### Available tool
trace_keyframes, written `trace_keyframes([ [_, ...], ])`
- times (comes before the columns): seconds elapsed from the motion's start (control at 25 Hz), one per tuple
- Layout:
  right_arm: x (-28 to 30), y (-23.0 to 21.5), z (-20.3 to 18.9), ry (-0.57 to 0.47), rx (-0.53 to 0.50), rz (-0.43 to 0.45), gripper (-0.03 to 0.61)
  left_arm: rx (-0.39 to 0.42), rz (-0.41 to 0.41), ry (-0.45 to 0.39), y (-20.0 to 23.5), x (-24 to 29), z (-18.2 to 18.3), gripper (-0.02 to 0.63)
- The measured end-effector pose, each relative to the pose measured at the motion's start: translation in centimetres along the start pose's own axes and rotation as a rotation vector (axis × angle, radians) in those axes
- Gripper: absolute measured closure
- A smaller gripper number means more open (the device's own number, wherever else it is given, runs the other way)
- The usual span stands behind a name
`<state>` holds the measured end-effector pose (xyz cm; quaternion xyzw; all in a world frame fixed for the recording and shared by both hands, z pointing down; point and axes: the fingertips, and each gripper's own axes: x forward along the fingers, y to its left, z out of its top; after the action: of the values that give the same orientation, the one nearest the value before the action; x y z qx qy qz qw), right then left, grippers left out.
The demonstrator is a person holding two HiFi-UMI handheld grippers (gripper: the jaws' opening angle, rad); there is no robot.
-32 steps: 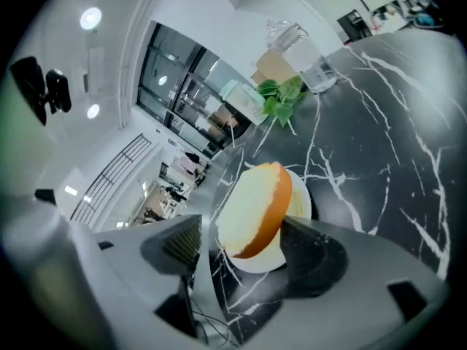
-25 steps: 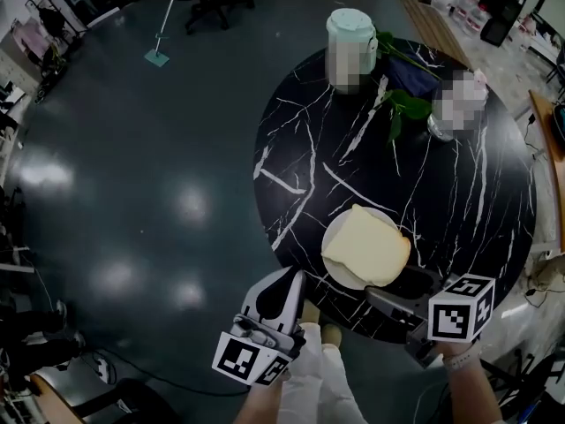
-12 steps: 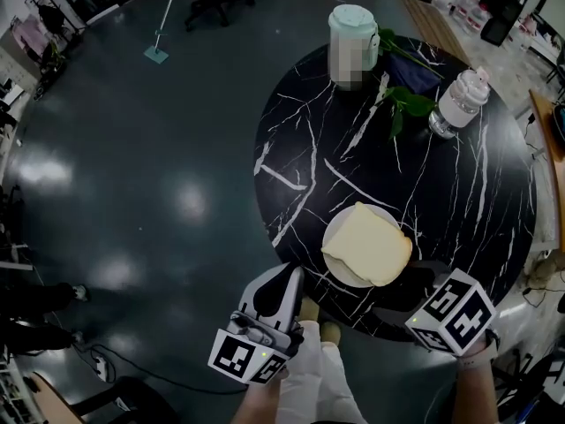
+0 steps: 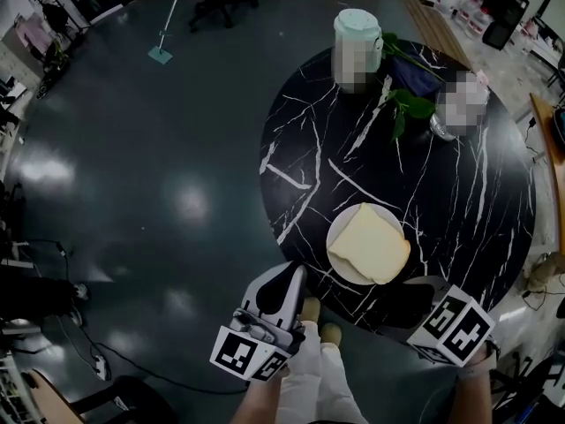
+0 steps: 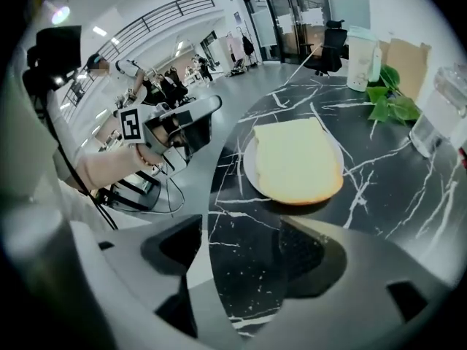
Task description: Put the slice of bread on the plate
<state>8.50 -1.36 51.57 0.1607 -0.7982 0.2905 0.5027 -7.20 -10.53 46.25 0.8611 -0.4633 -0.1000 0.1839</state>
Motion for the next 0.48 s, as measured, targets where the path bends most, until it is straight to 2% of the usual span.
trace_keyframes([
  [0.12,0.1,1.2,0.1,-0.08,0.018,0.034,0.273,-0.005,-0.008,0.008,-0.4,0.0,0.1,0.607],
  [0.48,-1.3,4.3,1.5,-0.375,0.011,0.061,0.284,-0.019,-0.043,0.06,-2.7,-0.4,-1.0,0.607],
])
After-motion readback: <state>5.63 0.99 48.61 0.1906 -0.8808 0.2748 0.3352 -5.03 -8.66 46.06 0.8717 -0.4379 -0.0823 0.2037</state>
